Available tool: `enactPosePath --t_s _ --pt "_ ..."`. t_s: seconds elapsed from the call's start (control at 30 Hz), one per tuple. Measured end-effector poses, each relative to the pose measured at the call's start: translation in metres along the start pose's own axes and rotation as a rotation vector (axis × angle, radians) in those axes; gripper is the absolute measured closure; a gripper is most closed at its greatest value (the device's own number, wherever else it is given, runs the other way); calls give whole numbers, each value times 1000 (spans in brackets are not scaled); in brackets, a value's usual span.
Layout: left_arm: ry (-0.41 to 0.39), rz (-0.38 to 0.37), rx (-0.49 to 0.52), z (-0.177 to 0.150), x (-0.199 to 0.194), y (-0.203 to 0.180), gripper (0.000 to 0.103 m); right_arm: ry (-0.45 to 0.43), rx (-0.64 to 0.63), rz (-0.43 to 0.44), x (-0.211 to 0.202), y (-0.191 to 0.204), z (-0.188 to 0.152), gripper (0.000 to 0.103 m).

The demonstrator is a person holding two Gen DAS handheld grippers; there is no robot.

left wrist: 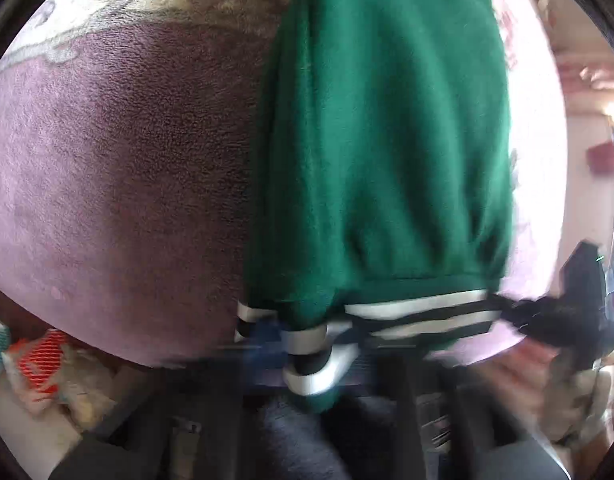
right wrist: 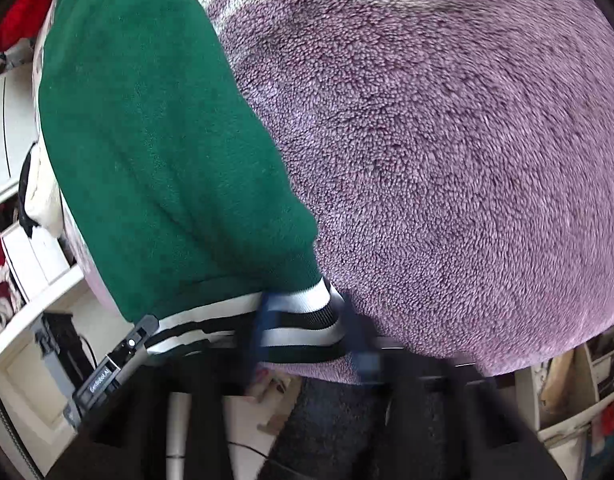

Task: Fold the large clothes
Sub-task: 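Grasp the striped ribbing with both tools and lift the jacket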

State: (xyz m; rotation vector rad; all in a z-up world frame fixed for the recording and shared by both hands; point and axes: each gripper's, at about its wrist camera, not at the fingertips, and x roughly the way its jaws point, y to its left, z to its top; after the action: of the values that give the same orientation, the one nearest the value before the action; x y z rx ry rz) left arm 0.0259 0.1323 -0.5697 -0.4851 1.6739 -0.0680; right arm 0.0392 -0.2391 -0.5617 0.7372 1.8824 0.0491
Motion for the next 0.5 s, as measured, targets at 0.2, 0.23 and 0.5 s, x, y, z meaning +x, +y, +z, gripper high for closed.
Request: enactPosePath --t_s 0.2,0.23,0.5 --pt "-137 -109 -22 -8 -63 -2 96 -118 -33 15 -42 20 -46 97" --pt "-138 -104 -26 -6 -67 2 96 -122 -43 29 -56 16 -50 97" --pt "-23 -23 -50 4 23 45 88 -40 -181 -87 -21 16 -44 96"
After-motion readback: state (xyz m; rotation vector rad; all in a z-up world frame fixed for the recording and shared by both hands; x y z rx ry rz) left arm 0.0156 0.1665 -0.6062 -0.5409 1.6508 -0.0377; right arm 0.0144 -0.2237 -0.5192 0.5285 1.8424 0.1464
